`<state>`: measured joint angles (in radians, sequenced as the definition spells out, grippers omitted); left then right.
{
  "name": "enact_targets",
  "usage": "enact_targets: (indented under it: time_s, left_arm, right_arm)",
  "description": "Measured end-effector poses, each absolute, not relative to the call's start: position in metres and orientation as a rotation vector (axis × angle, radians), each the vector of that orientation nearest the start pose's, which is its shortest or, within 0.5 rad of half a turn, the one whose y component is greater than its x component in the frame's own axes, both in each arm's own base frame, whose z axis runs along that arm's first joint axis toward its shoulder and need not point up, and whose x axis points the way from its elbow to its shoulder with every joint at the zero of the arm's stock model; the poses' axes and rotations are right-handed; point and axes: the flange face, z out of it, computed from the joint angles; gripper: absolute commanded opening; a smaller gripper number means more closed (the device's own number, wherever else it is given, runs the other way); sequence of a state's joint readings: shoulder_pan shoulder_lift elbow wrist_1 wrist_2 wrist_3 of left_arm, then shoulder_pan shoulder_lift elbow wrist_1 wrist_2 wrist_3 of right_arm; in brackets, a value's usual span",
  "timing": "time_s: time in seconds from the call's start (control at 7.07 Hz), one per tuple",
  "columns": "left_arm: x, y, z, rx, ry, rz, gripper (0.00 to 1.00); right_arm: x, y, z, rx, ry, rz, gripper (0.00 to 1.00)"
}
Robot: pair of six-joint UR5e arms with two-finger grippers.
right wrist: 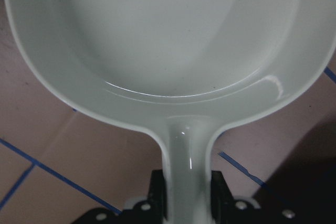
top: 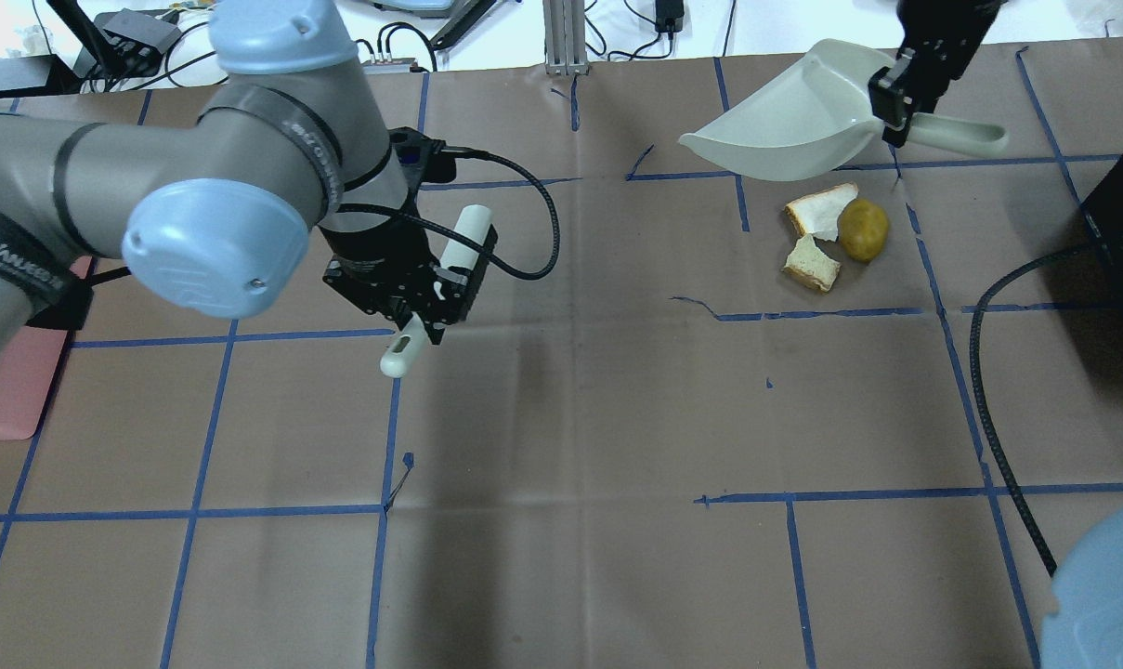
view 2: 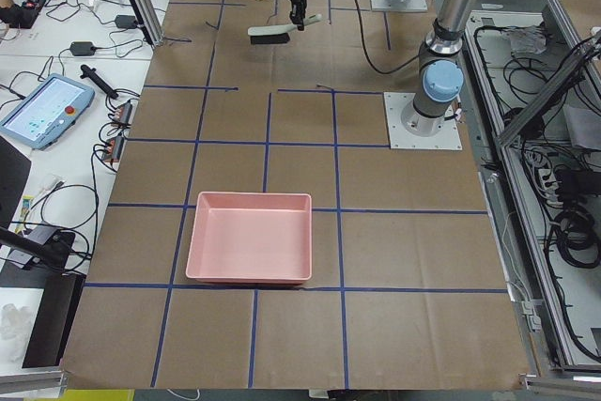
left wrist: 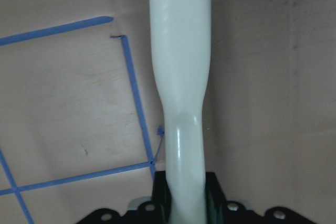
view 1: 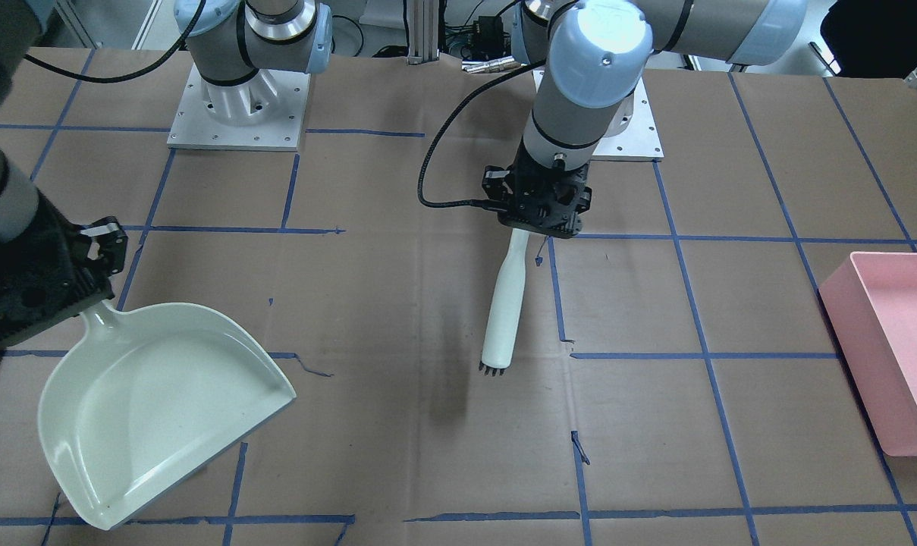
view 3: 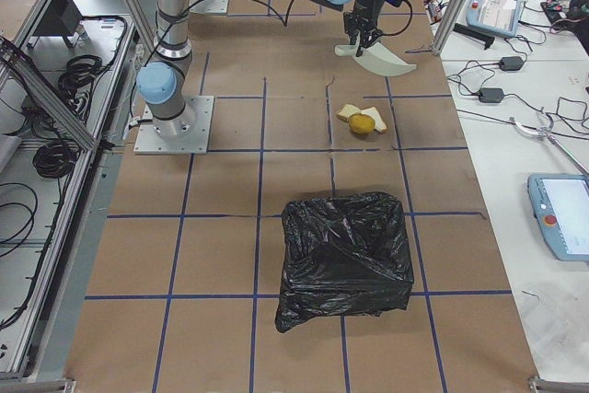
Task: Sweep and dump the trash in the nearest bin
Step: 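Set the dustpan beyond the trash while the left gripper brings the brush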
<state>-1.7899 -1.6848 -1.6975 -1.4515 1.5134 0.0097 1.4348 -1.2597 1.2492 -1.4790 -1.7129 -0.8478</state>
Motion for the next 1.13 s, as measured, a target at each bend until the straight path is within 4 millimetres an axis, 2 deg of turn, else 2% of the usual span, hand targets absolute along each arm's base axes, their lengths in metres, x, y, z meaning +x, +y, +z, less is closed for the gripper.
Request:
enact_targets:
  time_s: [0.14,0.42,0.71,0.85,1.13]
  left_arm:
    - [-0.272,-0.476,0.374,0.384,3.163,0.155,0.0]
    - [-0.304,-0.478,0.375,0.374,3.17,0.093,0.0]
    - [-0.339,-0.488,0.382,0.351,3.172,0.042,0.0]
    - [-0.353,-0.497,0.384,0.355,3.173,0.021,0.0]
    - [-0.381,-0.512,0.38,0.339,3.182,-0.017,0.0]
  right_arm:
    - [-0.001,-0.625,0.465,-1.241,2.967,0.247,0.01]
    - [-0.068,-0.622,0.459,-1.429,2.864,0.276,0.01]
    - [-0.129,-0.618,0.437,-1.611,2.811,0.252,0.01]
    - [-0.148,-0.618,0.428,-1.718,2.795,0.222,0.01]
    - [-0.167,-0.626,0.416,-1.974,2.71,0.182,0.01]
